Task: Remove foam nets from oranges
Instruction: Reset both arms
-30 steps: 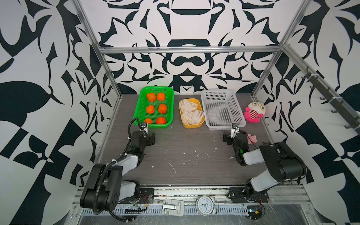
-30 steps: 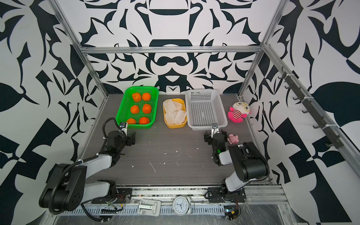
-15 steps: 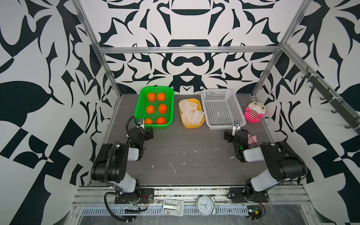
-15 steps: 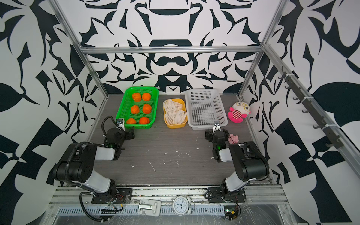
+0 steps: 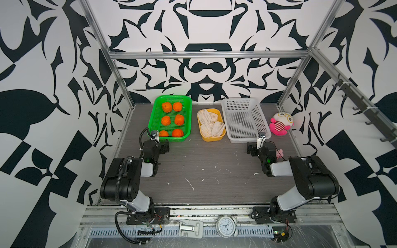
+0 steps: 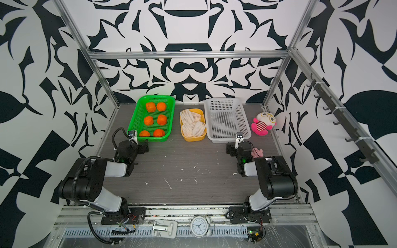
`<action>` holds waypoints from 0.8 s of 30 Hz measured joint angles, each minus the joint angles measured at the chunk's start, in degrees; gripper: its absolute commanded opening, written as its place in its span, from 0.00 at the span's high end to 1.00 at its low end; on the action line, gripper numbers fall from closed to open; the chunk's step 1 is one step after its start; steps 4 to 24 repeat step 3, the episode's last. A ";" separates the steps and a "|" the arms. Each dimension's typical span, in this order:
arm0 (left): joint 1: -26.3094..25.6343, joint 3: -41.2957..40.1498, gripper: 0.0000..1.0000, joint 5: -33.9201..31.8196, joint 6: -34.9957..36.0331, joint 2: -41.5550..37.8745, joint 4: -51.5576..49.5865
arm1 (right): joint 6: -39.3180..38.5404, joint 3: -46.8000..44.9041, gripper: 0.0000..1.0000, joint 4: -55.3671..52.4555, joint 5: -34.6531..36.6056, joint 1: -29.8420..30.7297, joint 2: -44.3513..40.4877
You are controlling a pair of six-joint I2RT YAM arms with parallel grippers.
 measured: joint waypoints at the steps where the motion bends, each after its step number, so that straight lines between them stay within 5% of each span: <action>1: 0.00 0.00 0.00 0.00 -0.07 0.00 0.00 | 0.20 0.00 0.00 0.00 -0.42 -0.20 0.00; 24: 0.00 0.00 0.01 0.00 -0.15 0.00 0.00 | 0.26 0.00 0.01 0.02 -0.85 -0.46 0.00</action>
